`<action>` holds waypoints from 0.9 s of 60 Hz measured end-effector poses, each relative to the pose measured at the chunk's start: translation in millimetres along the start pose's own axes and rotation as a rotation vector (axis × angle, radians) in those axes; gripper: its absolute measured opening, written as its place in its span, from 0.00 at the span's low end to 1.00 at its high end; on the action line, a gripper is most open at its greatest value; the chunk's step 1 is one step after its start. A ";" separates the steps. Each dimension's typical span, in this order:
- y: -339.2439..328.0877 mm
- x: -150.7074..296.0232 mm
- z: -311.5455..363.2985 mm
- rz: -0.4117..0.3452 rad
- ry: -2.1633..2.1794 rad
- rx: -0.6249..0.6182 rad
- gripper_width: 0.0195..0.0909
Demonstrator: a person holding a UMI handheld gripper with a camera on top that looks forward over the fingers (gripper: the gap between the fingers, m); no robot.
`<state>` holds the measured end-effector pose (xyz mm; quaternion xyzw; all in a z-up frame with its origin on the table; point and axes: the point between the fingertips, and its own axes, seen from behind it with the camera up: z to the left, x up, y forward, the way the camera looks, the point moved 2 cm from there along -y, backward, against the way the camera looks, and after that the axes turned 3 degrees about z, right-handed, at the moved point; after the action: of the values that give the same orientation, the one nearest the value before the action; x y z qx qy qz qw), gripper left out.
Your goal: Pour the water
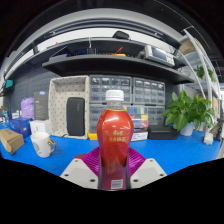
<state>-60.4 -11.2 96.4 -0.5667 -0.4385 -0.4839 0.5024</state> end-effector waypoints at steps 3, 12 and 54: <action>-0.5 0.7 1.4 -0.005 0.001 -0.004 0.12; -0.6 1.1 1.1 -0.005 -0.009 -0.003 0.06; 74.8 80.9 108.8 -0.151 -1.387 -0.030 0.06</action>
<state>36.8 89.4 162.7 -0.7197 -0.6896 -0.0499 0.0637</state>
